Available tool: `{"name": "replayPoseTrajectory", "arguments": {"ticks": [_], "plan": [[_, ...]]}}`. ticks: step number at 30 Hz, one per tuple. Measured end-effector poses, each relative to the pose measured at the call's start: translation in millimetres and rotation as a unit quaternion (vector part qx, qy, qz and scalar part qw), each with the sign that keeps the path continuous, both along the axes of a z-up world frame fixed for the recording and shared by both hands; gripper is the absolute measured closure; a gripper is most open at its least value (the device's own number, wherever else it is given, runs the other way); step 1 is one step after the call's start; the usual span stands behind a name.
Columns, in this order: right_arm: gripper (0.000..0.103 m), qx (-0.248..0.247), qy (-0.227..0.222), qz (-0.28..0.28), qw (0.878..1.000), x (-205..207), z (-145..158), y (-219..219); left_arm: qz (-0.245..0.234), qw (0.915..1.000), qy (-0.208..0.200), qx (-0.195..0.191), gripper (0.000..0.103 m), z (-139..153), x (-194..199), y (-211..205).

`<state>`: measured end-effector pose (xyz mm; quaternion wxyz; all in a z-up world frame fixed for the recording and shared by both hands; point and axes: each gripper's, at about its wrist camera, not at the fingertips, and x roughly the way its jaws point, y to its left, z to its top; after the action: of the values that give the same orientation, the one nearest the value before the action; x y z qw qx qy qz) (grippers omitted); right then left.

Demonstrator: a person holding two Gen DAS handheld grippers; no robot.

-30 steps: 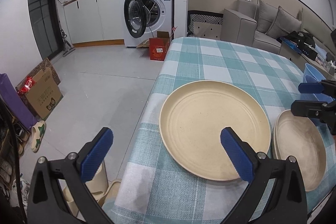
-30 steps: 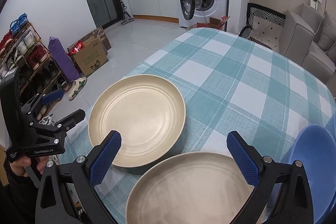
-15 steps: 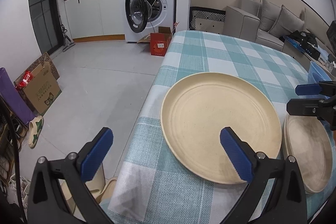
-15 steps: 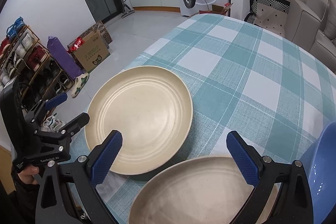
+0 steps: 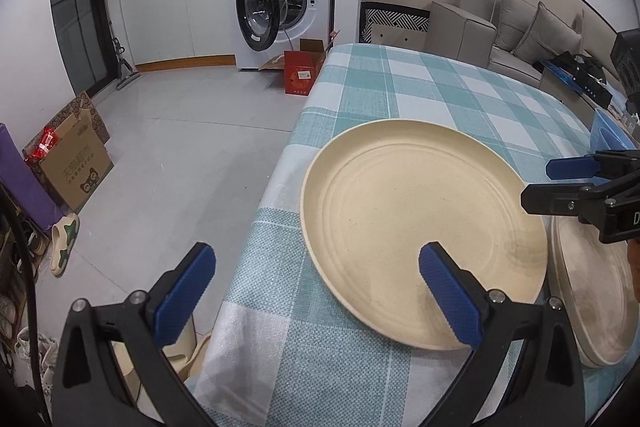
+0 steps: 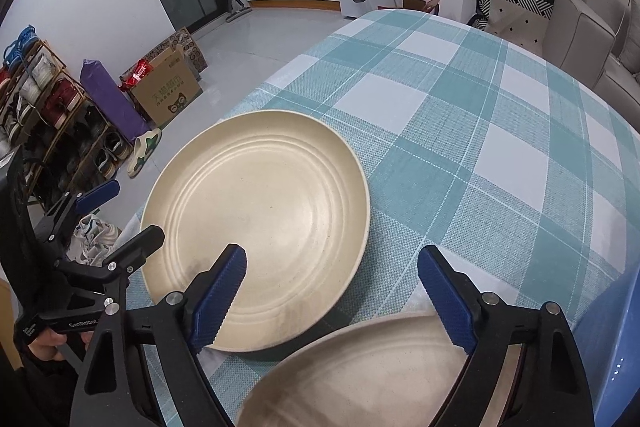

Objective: Organize plates and bowls

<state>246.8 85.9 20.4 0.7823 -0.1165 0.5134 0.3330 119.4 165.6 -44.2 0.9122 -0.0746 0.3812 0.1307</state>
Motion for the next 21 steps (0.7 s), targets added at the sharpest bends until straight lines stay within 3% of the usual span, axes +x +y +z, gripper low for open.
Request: {"name": "replayPoseTrajectory", "arguments": {"ticks": [15,21], "plan": [[0.020,-0.004,0.018,0.019,1.000,2,-14,18,0.006,0.9991,0.006,-0.042,0.003,-12,3,9],[0.034,-0.009,0.025,0.020,0.999,5,-19,20,0.005,0.9982,0.005,-0.060,0.010,-14,3,13]]}}
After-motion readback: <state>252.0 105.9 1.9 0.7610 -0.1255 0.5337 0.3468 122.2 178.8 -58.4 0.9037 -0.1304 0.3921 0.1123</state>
